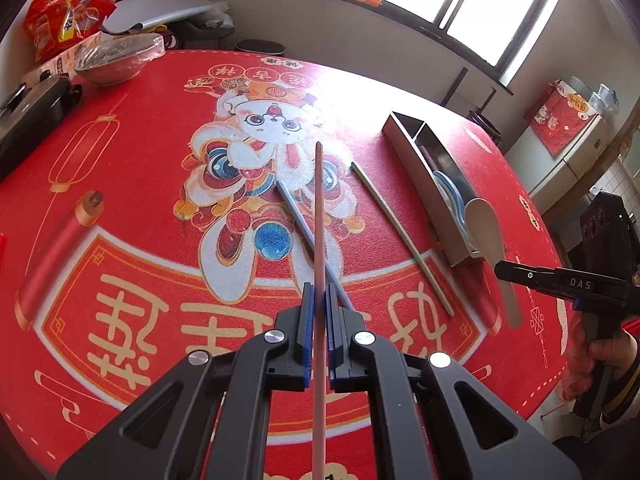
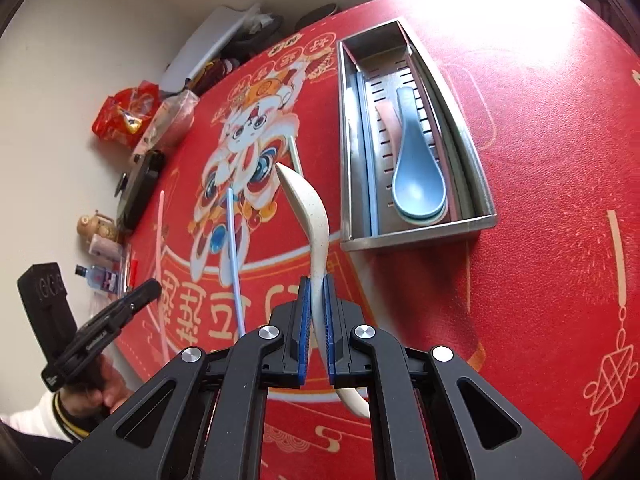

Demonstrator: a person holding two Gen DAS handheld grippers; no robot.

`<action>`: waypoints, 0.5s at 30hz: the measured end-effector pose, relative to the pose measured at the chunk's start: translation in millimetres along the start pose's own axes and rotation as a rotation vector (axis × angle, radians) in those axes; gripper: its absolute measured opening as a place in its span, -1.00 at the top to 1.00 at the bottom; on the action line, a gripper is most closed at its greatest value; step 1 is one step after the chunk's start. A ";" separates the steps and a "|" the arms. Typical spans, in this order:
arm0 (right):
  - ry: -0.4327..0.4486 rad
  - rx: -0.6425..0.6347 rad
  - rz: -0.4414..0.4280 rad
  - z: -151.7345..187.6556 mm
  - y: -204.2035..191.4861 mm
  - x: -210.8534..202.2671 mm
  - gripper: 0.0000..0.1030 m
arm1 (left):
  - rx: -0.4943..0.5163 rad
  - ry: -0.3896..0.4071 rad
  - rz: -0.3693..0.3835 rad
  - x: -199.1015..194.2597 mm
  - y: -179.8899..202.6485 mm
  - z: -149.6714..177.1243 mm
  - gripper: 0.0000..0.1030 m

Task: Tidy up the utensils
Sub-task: 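Lift the white spoon with the right gripper while the left carries the pink chopstick to the caddy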

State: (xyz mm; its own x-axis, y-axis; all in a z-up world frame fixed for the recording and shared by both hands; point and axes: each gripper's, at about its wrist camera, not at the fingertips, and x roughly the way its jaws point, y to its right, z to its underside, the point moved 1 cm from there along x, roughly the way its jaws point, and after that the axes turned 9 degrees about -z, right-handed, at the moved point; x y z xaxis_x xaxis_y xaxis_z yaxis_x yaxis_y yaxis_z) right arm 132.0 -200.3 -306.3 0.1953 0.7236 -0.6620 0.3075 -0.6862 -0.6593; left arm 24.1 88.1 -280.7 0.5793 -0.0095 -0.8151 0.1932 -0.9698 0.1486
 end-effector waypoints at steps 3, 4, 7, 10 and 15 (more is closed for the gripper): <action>0.035 0.023 -0.011 -6.7 4.5 -11.3 0.88 | 0.005 0.006 0.016 -1.5 10.1 -7.8 0.90; 0.044 0.029 -0.009 -8.5 7.0 -14.7 0.88 | 0.008 0.008 0.019 -1.7 13.7 -10.5 0.90; 0.074 0.043 0.011 -13.1 15.4 -24.7 0.88 | 0.010 0.013 0.027 -2.3 24.7 -19.2 0.90; 0.104 0.073 0.019 -18.3 26.1 -35.4 0.88 | 0.012 0.015 0.034 -0.5 37.6 -28.8 0.90; 0.150 0.123 0.016 -28.6 44.6 -53.9 0.88 | 0.024 0.019 0.061 6.7 69.4 -48.0 0.90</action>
State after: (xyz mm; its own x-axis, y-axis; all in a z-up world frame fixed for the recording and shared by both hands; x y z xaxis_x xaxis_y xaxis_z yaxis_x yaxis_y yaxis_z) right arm 161.8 -267.7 -289.9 0.3383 0.7093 -0.6185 0.1889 -0.6950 -0.6937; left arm 79.4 32.4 -249.0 0.6044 -0.0643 -0.7941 0.1385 -0.9731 0.1842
